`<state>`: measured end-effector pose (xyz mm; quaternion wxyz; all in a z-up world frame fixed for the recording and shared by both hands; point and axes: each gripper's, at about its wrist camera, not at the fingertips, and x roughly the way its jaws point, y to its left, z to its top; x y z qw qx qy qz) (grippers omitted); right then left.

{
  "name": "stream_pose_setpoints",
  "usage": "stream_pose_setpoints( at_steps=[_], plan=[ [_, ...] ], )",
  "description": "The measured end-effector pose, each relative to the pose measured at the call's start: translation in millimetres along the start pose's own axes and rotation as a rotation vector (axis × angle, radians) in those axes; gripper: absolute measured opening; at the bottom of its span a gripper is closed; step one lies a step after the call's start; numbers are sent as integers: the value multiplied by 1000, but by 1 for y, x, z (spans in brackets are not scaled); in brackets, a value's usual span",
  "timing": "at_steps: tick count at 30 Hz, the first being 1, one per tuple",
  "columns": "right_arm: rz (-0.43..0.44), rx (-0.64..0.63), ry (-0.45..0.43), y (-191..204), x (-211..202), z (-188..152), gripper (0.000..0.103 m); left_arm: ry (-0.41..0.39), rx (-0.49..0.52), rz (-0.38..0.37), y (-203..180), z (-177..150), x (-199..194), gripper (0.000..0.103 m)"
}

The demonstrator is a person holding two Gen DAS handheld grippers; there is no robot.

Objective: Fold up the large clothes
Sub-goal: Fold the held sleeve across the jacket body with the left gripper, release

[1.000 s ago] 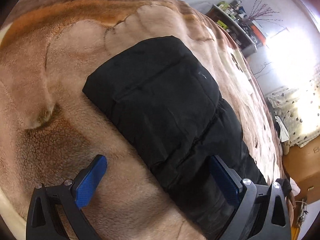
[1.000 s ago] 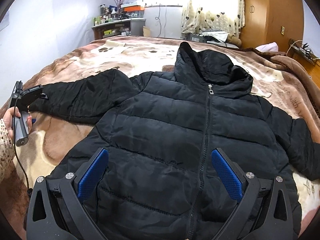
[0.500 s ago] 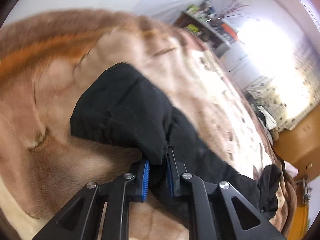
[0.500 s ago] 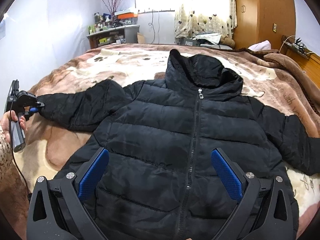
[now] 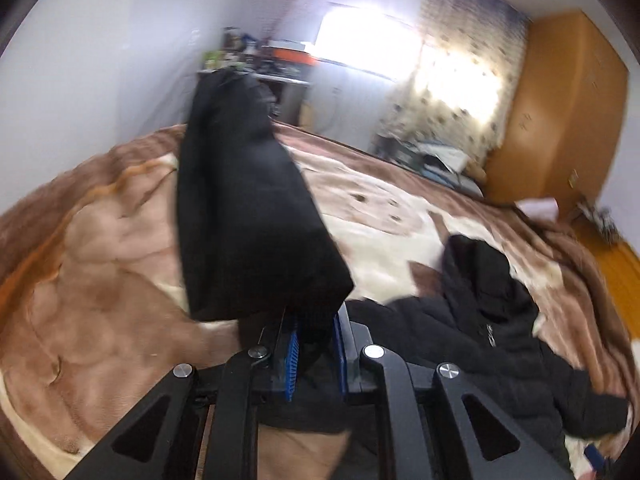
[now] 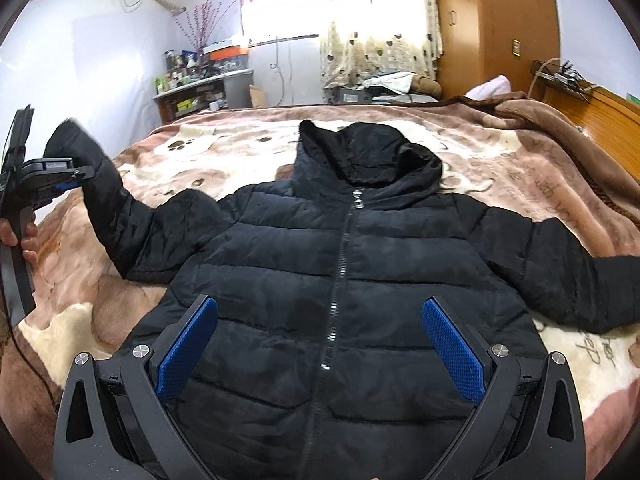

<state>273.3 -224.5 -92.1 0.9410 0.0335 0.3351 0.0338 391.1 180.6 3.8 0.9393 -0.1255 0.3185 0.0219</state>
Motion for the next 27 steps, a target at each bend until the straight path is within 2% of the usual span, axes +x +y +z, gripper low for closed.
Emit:
stream_pose_setpoints(
  at_steps=[4, 10, 14, 19, 21, 23, 24, 26, 27],
  plan=[
    [-27, 29, -8, -20, -5, 1, 102, 32, 100, -44, -54, -8, 6, 15],
    [-72, 92, -20, -55, -7, -2, 102, 185, 302, -118, -143, -50, 37, 15],
    [-92, 135, 3, -78, -3, -9, 102, 235, 418, -97, -174, -81, 60, 15],
    [-111, 149, 34, -95, 4, -16, 102, 328, 481, -80, -194, -112, 87, 15],
    [-112, 157, 45, -100, 7, -18, 102, 356, 500, -97, -199, -123, 93, 15],
    [-105, 173, 44, -104, 9, -19, 102, 397, 483, -147, -196, -130, 96, 17],
    [-112, 187, 49, -106, 11, -18, 102, 411, 483, -164, -195, -132, 97, 19],
    [-129, 213, 60, -111, 17, -15, 102, 433, 494, -201, -194, -137, 92, 31],
    [-127, 207, 59, -111, 19, -14, 102, 444, 495, -217, -193, -138, 91, 47]
  ],
)
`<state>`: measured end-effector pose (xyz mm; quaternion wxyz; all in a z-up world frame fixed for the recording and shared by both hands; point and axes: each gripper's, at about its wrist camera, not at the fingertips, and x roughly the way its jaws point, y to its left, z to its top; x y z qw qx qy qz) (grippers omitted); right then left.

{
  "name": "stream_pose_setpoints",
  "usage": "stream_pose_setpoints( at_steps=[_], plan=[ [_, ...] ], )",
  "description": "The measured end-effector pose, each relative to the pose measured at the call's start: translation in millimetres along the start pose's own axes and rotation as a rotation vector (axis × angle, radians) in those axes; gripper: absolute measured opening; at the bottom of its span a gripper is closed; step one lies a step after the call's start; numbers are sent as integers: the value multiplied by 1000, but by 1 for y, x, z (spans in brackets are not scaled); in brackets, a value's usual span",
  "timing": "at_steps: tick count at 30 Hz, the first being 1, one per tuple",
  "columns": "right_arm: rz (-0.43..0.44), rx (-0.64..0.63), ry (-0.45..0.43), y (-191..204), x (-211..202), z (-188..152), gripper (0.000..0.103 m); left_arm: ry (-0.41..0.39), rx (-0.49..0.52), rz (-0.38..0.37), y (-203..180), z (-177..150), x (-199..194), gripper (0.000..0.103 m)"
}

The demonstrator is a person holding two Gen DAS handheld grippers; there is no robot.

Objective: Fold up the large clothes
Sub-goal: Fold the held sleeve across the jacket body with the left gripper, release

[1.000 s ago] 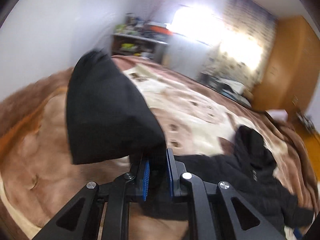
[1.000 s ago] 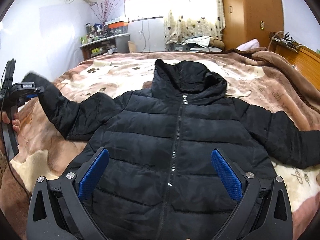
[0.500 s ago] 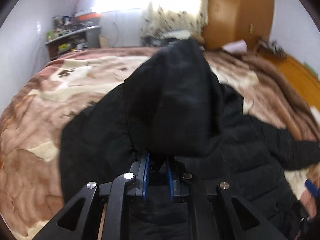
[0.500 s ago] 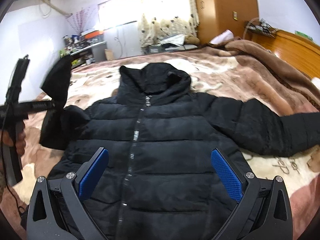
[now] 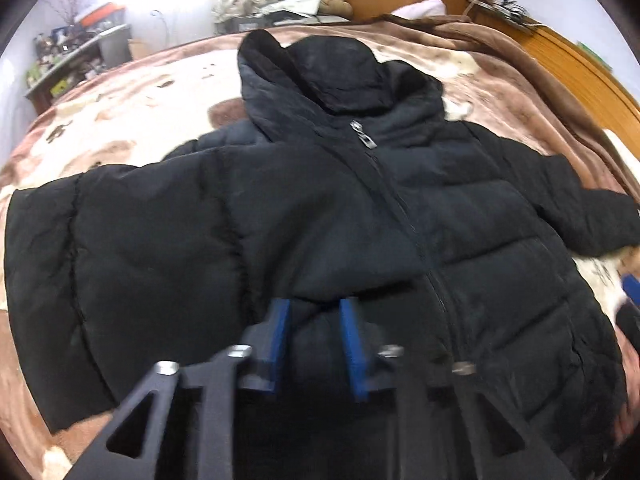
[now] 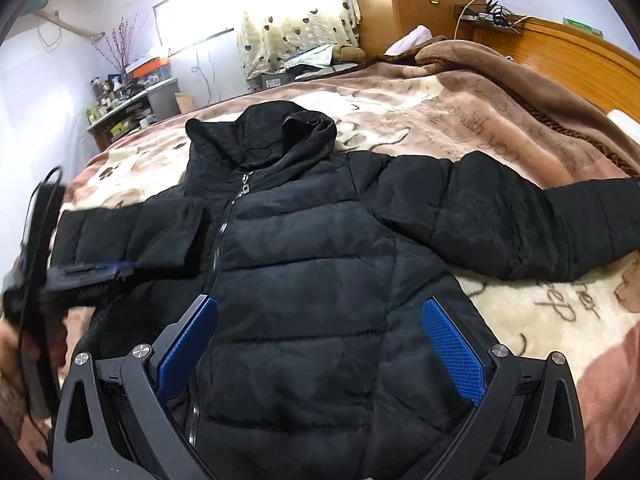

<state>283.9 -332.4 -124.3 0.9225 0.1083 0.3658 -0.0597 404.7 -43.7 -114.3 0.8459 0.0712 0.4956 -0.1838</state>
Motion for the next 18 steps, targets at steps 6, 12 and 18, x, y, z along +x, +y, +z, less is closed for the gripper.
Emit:
stream_pose_setpoints(
  at_steps=[6, 12, 18],
  plan=[
    [27, -119, 10, 24, 18, 13, 102, -65, -78, -90, 25, -24, -47, 71],
    [227, -84, 125, 50, 58, 22, 101, -130, -208, -75, 67, -50, -92, 83],
    [318, -123, 185, 106, 98, 21, 92, -146, -294, 34, 110, -77, -115, 87]
  ],
)
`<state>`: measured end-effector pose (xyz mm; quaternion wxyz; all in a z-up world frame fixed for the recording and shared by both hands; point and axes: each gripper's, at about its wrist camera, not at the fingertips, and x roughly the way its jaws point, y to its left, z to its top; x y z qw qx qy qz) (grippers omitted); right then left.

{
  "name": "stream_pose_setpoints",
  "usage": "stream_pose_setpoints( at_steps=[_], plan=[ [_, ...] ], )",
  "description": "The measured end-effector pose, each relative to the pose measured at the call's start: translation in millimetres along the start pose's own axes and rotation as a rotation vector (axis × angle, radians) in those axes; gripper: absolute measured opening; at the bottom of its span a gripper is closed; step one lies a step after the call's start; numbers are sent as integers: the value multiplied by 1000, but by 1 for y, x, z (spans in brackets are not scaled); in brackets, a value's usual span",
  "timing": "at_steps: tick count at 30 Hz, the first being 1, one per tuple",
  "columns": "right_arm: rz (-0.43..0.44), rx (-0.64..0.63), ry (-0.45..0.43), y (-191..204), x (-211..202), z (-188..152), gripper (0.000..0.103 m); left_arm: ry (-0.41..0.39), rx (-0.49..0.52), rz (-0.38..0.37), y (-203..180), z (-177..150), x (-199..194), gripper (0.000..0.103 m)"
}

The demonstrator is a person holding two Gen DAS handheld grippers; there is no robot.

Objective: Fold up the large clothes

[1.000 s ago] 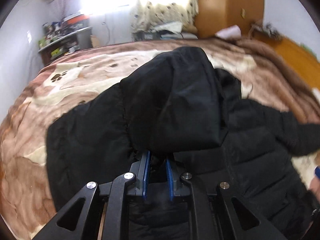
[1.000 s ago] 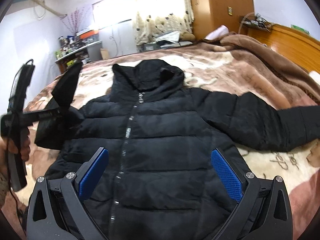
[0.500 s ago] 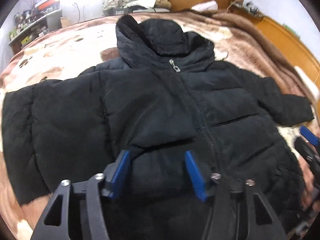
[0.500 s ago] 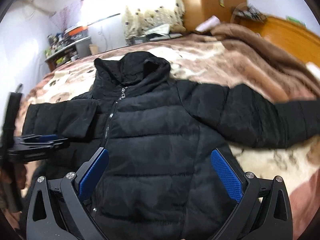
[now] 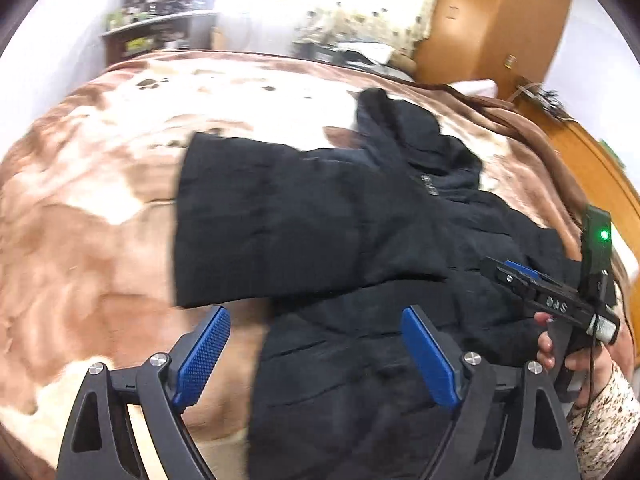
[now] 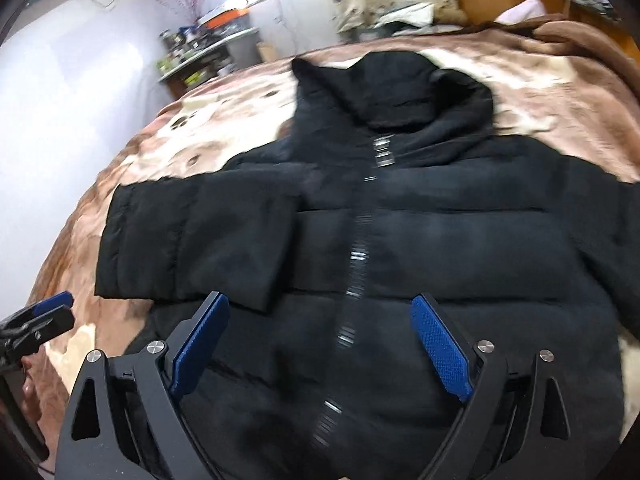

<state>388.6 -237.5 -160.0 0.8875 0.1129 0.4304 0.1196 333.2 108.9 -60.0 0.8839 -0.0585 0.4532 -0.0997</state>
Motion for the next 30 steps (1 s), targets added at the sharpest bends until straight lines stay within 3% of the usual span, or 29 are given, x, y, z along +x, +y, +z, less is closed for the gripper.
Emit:
stream_pose_setpoints(
  at_steps=[5, 8, 10, 11, 15, 21, 30],
  plan=[
    [7, -15, 20, 20, 33, 10, 84, -8, -83, 49, 27, -9, 1, 88],
    [3, 3, 48, 23, 51, 14, 72, 16, -131, 55, 40, -9, 11, 88],
    [3, 27, 65, 22, 59, 15, 51, 26, -167, 56, 47, -8, 19, 88],
    [5, 29, 66, 21, 59, 14, 46, 29, -187, 77, 51, -6, 22, 88],
    [82, 25, 67, 23, 58, 16, 9, 5, -196, 97, 53, -4, 26, 88],
    [94, 6, -30, 22, 21, 24, 4, 10, -187, 123, 41, 4, 28, 88],
    [-49, 48, -135, -35, -41, 34, 4, -35, -100, 132, -8, 34, 37, 88]
  ],
)
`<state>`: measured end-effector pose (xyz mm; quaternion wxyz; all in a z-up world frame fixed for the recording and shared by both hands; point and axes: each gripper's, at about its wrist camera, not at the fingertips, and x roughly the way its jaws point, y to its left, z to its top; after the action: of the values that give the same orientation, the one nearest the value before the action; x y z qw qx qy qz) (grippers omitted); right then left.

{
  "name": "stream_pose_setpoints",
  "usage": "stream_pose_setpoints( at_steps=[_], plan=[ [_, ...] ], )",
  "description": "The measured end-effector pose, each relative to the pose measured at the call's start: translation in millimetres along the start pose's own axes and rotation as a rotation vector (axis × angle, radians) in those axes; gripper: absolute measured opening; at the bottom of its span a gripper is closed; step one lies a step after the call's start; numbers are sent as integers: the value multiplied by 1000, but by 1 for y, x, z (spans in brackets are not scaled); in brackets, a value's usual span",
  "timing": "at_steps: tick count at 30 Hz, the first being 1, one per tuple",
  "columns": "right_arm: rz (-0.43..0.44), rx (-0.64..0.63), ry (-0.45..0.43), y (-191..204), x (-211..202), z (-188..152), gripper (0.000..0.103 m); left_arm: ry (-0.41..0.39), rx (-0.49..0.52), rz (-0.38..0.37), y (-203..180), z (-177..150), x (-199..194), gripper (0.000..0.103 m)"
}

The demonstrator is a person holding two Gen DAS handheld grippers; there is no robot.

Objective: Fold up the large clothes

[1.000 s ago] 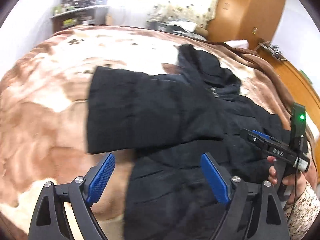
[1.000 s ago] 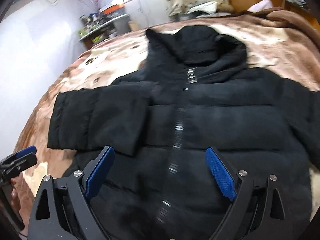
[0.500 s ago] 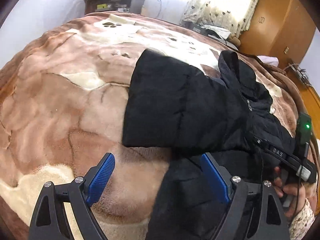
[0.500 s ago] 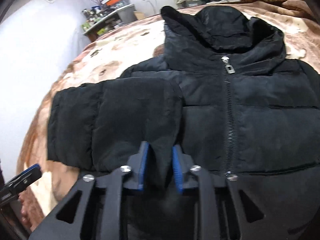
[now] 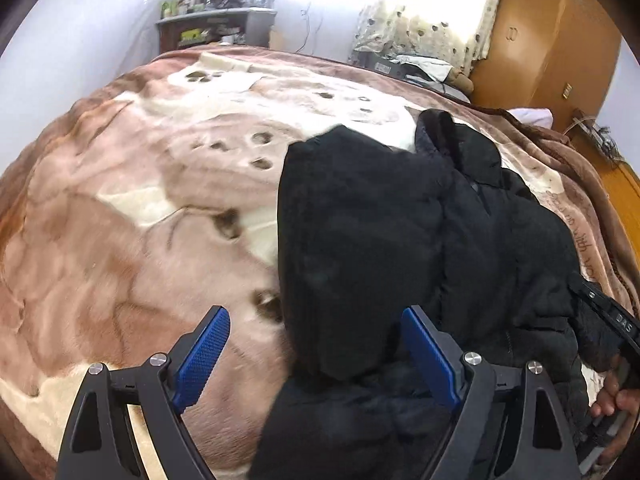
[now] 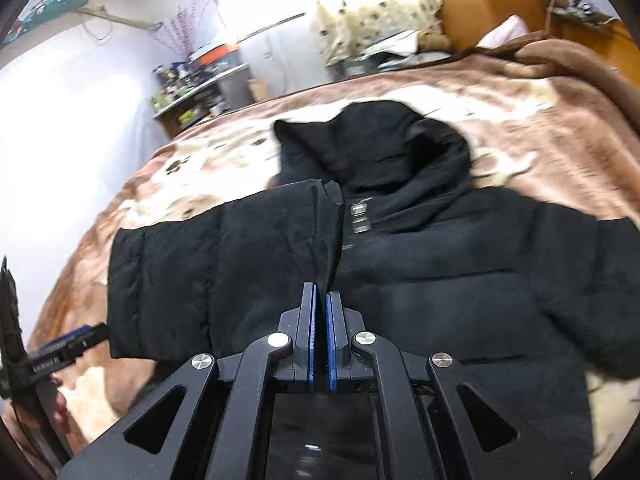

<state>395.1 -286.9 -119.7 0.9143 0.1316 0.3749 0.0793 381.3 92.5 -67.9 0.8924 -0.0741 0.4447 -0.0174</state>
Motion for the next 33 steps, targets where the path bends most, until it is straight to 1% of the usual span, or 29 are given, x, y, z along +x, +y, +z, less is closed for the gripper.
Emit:
stream_pose_setpoints(
  at_steps=[3, 4, 6, 9, 12, 13, 15, 17, 18, 20, 23, 25, 27, 30, 31, 32, 33],
  plan=[
    [-48, 27, 12, -24, -4, -2, 4, -12, 28, -8, -20, 7, 9, 88],
    [-68, 43, 15, -34, -4, -4, 4, -7, 27, 2, -26, 9, 15, 88],
    [-88, 70, 14, -46, -7, -5, 4, -4, 57, 49, -39, 13, 27, 88],
    [-134, 93, 16, -62, -8, -8, 4, 20, 81, 50, -54, 18, 46, 88],
    [-173, 100, 30, -72, -6, -11, 4, 41, 127, 107, -65, 23, 68, 88],
    [-186, 103, 34, -75, -3, -12, 4, 54, 128, 112, -67, 24, 77, 88],
    [-208, 105, 49, -81, 4, -14, 4, 79, 123, 106, -67, 26, 87, 88],
    [-227, 106, 71, -87, 12, -19, 4, 98, 95, 115, -64, 26, 99, 88],
    [-235, 109, 85, -89, 17, -21, 4, 120, 83, 116, -62, 25, 107, 89],
    [-236, 118, 101, -93, 24, -24, 4, 135, 96, 127, -62, 24, 116, 92],
    [-250, 102, 123, -95, 34, -28, 4, 117, 135, 147, -65, 22, 121, 97],
    [-259, 98, 134, -96, 39, -29, 4, 126, 122, 150, -63, 23, 126, 102],
    [-267, 85, 137, -95, 41, -31, 4, 146, 81, 141, -58, 24, 131, 103],
    [-277, 72, 149, -94, 43, -31, 5, 152, 85, 151, -58, 24, 133, 103],
    [-278, 69, 150, -94, 42, -30, 7, 156, 81, 156, -58, 25, 132, 103],
    [-275, 73, 147, -94, 39, -30, 8, 156, 70, 159, -58, 26, 129, 103],
    [-272, 77, 143, -94, 36, -29, 11, 156, 64, 158, -58, 28, 128, 103]
  ],
)
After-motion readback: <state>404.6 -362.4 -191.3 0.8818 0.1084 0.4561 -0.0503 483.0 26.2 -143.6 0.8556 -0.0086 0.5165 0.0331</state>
